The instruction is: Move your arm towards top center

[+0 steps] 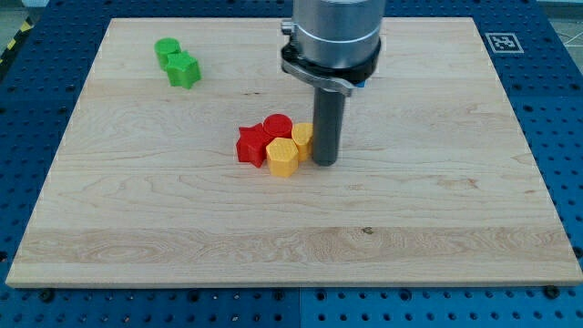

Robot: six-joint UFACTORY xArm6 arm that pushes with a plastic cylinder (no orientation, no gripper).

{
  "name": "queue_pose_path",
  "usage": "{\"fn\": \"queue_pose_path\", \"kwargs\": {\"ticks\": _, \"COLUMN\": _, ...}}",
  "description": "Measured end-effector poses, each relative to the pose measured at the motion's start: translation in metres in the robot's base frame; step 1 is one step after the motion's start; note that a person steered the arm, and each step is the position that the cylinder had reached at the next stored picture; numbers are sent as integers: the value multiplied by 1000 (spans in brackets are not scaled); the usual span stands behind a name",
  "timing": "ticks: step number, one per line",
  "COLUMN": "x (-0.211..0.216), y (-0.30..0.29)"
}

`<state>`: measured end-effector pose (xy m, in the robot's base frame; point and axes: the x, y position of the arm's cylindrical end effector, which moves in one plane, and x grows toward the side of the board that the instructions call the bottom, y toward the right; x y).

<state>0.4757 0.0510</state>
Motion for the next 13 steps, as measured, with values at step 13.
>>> {"fn": "queue_pose_path", "kwargs": {"ticks": 13, "x": -127, "y": 68}}
